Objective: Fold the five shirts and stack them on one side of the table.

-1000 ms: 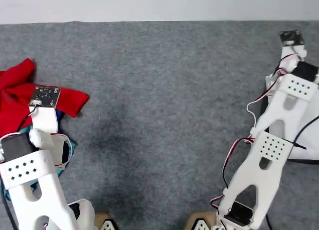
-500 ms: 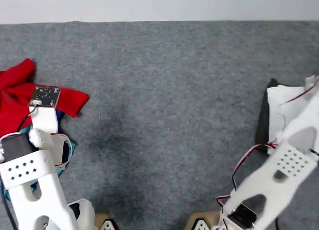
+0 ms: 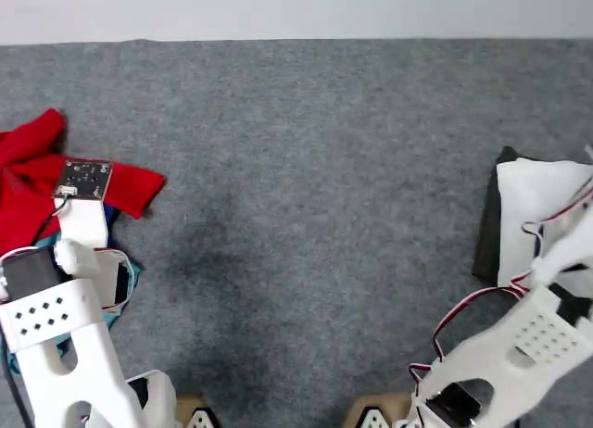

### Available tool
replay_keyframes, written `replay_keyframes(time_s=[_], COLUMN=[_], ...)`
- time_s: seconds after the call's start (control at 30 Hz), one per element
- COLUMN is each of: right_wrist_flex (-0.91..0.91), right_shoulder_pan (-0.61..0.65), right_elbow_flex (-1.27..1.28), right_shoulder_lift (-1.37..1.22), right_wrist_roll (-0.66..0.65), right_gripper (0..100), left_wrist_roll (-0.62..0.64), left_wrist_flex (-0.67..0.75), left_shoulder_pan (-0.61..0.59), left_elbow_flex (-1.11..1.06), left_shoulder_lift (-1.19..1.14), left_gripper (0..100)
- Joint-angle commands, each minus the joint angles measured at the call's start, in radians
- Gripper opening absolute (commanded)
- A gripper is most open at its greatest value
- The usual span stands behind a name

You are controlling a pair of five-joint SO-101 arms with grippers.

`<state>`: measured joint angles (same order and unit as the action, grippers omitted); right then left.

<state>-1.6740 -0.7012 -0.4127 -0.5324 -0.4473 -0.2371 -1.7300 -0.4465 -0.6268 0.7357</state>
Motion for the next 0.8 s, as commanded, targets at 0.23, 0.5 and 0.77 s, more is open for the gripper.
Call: replay_keyframes(time_s=[0.23,0.5,0.77], right_wrist_flex=[-0.031,-0.117,-0.120], right_shoulder_pan=[0.054,0.084,0.102], right_elbow_flex=[0.006,0.000,0.172], right_shoulder_lift=[0.022,0.260,0.453], right_wrist_roll=[0.002,-0.063,-0.066], right_gripper=[0.9,0.9,0.9], left_wrist_roll=[-0.006,-0.002,-0.005], left_wrist_flex=[0.012,0.008,-0.014], left_shoulder_pan=[0.009,0.009,0.003], left_elbow_flex=[0.008,0.019,0.097], left_shoulder_lift=[0.023,0.023,0.015], left_gripper=[1,1,1])
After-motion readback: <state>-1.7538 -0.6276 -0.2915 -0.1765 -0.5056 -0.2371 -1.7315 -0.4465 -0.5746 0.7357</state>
